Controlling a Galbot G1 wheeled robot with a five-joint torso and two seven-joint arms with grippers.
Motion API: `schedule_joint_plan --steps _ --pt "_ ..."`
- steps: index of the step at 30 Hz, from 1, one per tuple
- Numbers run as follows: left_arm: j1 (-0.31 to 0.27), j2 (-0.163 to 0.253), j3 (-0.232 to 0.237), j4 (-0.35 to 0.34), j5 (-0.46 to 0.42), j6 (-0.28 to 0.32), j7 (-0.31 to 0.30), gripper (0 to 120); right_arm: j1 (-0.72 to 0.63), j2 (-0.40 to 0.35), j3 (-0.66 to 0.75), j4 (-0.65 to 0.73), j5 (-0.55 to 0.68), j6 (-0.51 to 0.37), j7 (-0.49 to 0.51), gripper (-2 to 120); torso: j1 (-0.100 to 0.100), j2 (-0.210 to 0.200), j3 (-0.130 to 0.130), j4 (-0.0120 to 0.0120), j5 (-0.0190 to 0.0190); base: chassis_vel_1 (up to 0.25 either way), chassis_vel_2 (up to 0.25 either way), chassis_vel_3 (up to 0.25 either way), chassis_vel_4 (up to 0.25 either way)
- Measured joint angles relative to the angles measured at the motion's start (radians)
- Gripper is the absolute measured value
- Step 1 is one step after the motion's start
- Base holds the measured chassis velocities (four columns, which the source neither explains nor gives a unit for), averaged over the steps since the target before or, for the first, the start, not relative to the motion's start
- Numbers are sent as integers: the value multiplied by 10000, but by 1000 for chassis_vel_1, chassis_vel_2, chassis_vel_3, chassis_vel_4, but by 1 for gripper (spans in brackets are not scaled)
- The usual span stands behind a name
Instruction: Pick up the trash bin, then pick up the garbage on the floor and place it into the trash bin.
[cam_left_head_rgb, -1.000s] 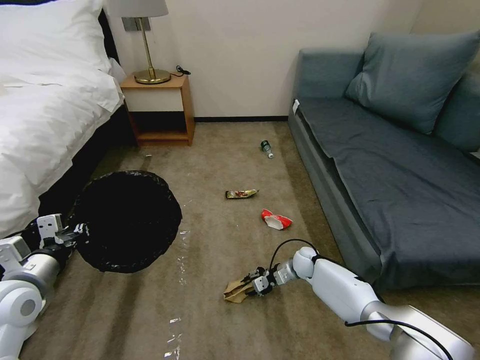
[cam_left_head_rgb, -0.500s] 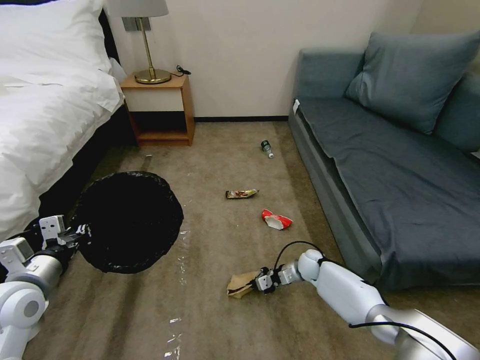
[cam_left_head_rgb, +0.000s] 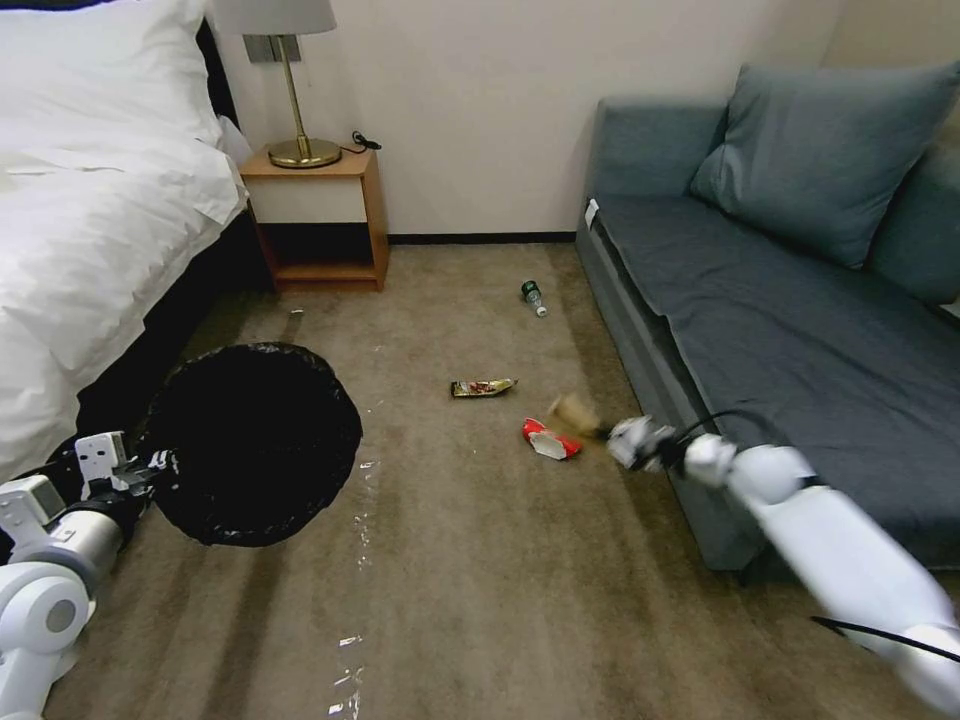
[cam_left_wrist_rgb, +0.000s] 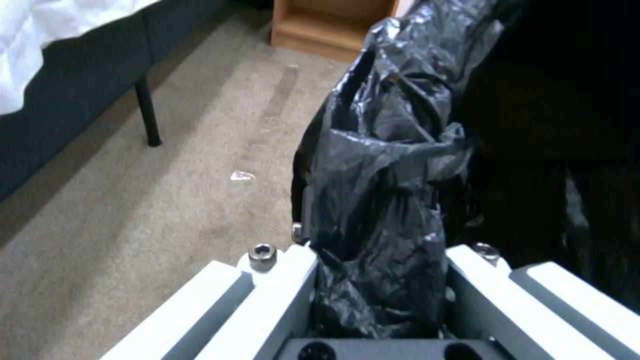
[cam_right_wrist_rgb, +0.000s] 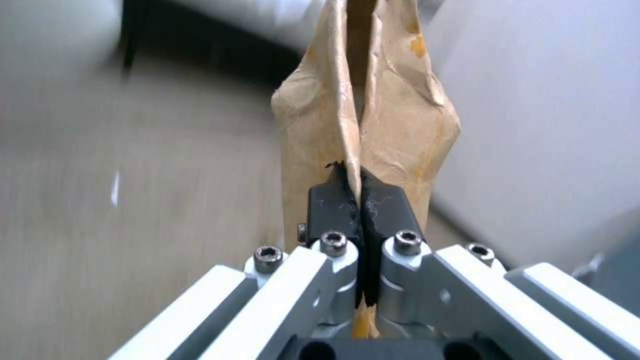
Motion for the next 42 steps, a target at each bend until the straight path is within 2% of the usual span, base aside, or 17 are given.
schedule_joint_plan --steps 2,3,5,6,8,9,11,12,13,16,24,32,34,35,37,42 --pt "-41 0 217 72 68 5 -157 0 -432 -427 213 1911 1526 -481 272 0 0 1 1 5 9 0 0 0 0" --pt "-41 0 217 72 68 5 -157 0 -432 -427 213 1911 1526 -481 272 0 0 1 1 5 9 0 0 0 0" --pt "-145 0 474 114 101 40 -482 0 -420 -510 81 3410 2184 -886 531 0 0 1 0 13 4 0 0 0 0" --pt "-145 0 474 114 101 40 -482 0 -420 -510 81 3410 2184 -886 531 0 0 1 0 13 4 0 0 0 0" --pt "-341 5 855 180 192 49 -1318 0 -111 -412 -593 4729 2514 -1340 841 0 0 1 1 18 2 0 0 0 0" --pt "-341 5 855 180 192 49 -1318 0 -111 -412 -593 4729 2514 -1340 841 0 0 1 1 18 2 0 0 0 0" --pt "-526 38 1225 185 70 67 -2239 0 484 -209 -1830 5565 2615 -1745 1258 0 0 1 0 14 0 0 0 0 0" --pt "-526 38 1225 185 70 67 -2239 0 484 -209 -1830 5565 2615 -1745 1258 0 0 1 0 14 0 0 0 0 0" --pt "-605 58 1364 143 -126 142 -2667 0 929 -29 -2895 5698 2557 -1877 1411 0 1 0 2 12 4 0 0 0 0" --pt "-626 78 1466 33 -288 216 -2941 0 1688 339 -4323 5464 2169 -1904 1515 0 0 0 1 15 2 0 0 0 0" --pt "-633 40 1641 23 -254 272 -2893 0 3616 1423 -6513 4557 1869 -1958 1636 0 0 0 2 13 3 0 0 0 0" --pt "-631 -9 1712 -13 -267 262 -2807 0 4594 2198 -7332 3630 1817 -1921 1676 0 0 0 3 9 3 0 0 0 0" --pt "-632 -11 1711 -17 -285 254 -2783 0 4988 2809 -7712 3087 1774 -1904 1723 0 1 0 3 11 4 0 0 0 0" --pt "-632 -11 1711 -17 -285 254 -2783 0 4988 2809 -7712 3087 1774 -1904 1723 0 1 0 3 11 4 0 0 0 0" --pt "-669 -15 1721 -15 -296 244 -2746 0 5234 3505 -8015 2596 1694 -1882 1730 0 0 0 3 16 5 0 0 0 0" --pt "-723 -60 1746 53 -296 235 -2746 0 5333 4153 -8307 2298 1571 -1871 1731 0 1 0 2 14 4 0 0 0 0"
